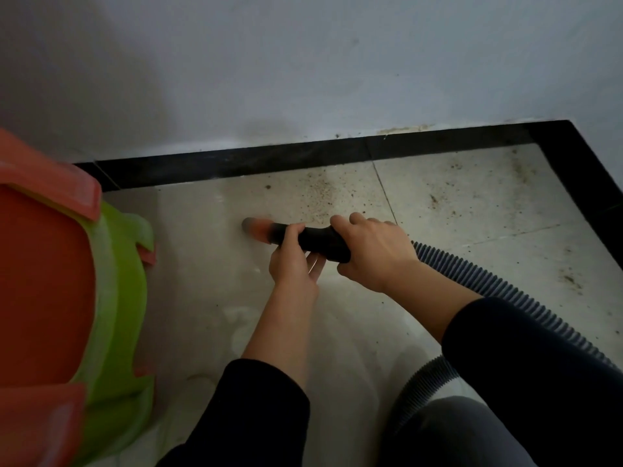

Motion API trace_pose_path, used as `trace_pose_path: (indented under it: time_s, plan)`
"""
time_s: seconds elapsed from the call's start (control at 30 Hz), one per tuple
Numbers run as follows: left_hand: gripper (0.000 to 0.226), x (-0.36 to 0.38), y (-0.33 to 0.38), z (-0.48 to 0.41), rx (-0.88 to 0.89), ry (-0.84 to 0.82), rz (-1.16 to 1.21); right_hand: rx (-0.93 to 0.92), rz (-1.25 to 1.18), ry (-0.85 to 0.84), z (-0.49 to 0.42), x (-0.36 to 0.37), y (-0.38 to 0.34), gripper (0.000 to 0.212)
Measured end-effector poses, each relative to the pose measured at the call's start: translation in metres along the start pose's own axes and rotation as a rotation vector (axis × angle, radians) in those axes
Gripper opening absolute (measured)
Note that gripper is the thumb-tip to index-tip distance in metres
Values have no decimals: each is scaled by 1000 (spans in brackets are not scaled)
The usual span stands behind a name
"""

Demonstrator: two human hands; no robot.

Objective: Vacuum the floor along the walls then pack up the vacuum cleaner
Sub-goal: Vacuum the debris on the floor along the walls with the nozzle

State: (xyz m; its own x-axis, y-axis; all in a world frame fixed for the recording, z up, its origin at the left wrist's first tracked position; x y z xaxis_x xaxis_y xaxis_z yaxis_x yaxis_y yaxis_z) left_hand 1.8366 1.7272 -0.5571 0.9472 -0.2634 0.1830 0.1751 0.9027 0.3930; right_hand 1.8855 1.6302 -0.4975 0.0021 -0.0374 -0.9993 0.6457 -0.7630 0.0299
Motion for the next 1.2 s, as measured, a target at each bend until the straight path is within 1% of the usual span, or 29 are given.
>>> trace_pose_path:
  time_s: [0.3,0.53,0.87,1.2]
  plan:
    - [40,-11,26,-15,28,26,38,-41,-35,43,-21,6,-26,48]
    - [41,-12,51,-24,23,-21,4,-49,-32,105,-37,8,-39,46]
    - [42,-3,65,-40,74,-50,-32,-40,-23,118,-55,12,-43,50]
    - [36,15,74,-51,75,-96,-102,5,-3,136,-65,22,-39,50]
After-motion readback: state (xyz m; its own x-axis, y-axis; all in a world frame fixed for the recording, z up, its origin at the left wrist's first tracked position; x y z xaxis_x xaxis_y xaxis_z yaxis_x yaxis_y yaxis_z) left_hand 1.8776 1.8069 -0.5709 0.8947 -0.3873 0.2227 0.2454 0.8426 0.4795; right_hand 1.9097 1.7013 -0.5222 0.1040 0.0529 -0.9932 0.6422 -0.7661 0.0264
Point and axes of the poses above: each hand's wrist, its own z-axis away from the middle knuckle, its own x-axis out of the palm, y = z × x, the point moved 1 cm from there along -z, towards the middle knuckle, and after that the axes turned 13 degrees about y, right-handed, at the moved point
